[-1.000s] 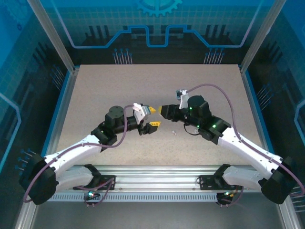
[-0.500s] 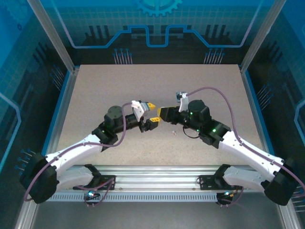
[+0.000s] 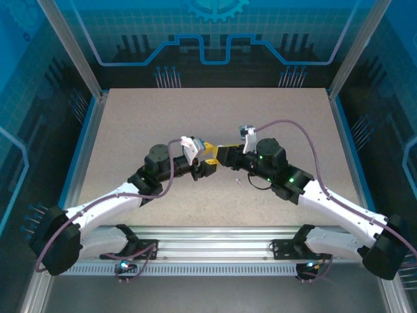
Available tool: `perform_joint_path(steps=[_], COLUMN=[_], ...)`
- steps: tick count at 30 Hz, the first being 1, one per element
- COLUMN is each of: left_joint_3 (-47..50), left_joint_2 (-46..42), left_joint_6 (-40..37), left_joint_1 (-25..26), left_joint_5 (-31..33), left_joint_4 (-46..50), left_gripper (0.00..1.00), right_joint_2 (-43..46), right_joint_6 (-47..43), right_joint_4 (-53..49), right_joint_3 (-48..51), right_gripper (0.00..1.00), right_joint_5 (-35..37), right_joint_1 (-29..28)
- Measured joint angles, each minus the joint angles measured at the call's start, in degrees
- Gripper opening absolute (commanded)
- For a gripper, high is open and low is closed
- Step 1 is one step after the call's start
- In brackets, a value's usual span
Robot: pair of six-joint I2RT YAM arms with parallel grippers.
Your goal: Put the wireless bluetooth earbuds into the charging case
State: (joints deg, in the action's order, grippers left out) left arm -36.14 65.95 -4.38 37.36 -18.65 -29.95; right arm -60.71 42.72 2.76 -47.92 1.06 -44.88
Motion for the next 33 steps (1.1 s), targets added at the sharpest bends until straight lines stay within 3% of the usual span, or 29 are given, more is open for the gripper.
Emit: perform_joint_path(steps=[5,14,25,27,31,33], left_joint_3=[0.0,0.0,0.0,0.0,0.0,0.0], left_joint_2=[0.0,-0.3,-1.2,-1.2,-1.5,-1.7], left_joint_6=[0.1,1.3,1.5,1.6,1.6,1.9], left_joint_1=[0.2,0.3,0.3,0.3,0.3,0.3], left_joint_5=[-0.1,-0.2,-0.7,-0.7,-1.4,-1.9], left_joint_4=[-0.4,-1.9,-1.9,-1.7,-1.1,-1.0], left_gripper=[0.46,0.48,0.34,0.32,0.27,0.26], right_joint_2=[0.0,-0.1,-0.3,-0.3,0.2,1.0], right_joint_6=[0.0,0.0,0.0,0.0,-1.5,-4.0], right_joint_4=[0.8,1.4,2.0,2.1,1.4,0.3], right_joint_3=[0.3,0.3,0.4,0.4,0.7,0.6], right_gripper=[0.43,0.43,0.43,0.48,0.71,0.75], right_joint_5=[0.4,0.2,0.2,0.2,0.0,-0.2], right_joint_1=[-0.4,-0.5,-0.6,-0.6,-0.8,-0.8])
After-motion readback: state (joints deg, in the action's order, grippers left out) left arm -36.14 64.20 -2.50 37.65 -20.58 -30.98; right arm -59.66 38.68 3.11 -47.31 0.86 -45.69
